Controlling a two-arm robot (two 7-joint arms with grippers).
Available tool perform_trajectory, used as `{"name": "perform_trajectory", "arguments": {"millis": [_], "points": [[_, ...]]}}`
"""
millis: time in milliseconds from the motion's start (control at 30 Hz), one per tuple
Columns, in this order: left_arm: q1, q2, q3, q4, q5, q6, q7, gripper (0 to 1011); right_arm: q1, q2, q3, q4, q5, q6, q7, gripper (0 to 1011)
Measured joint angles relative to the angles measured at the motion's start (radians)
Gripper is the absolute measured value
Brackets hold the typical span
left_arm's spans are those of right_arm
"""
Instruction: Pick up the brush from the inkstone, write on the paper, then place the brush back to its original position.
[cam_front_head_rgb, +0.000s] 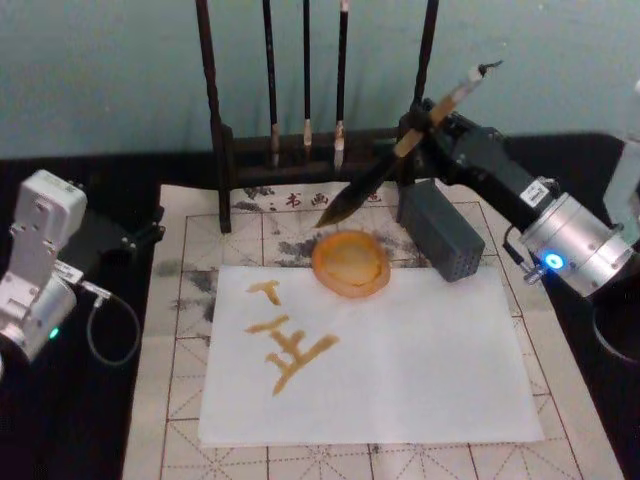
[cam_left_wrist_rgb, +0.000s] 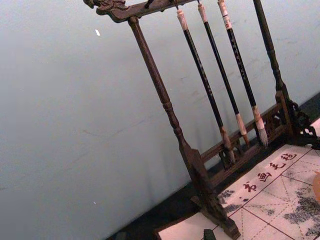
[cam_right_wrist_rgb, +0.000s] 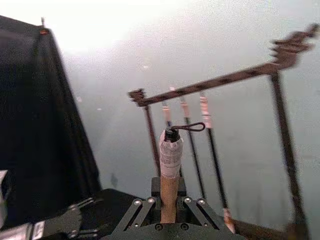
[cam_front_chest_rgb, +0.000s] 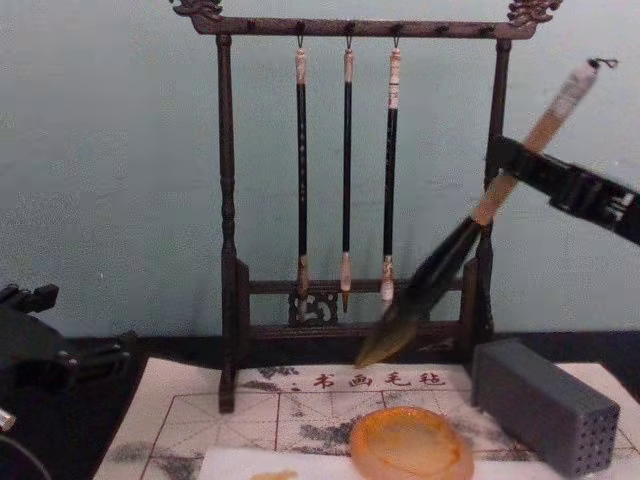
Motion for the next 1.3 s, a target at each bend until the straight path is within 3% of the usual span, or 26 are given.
{"name": "perform_trajectory", "arguments": {"millis": [533,967,1300], "points": [[0.0,0.0,0.0,0.0,0.0,0.0,0.0,1001,0.008,0.021,0.033,0.049,0.131,0.164,-0.135,179],[0.0,0.0,0.0,0.0,0.0,0.0,0.0,1001,0.041,0.008,0.02,0.118,0.199,0.241,-0.214,179],[0.0,0.0,0.0,0.0,0.0,0.0,0.0,1001,0.064,-0.002,0.009,0.143,0.25,0.273,-0.234,179]]}}
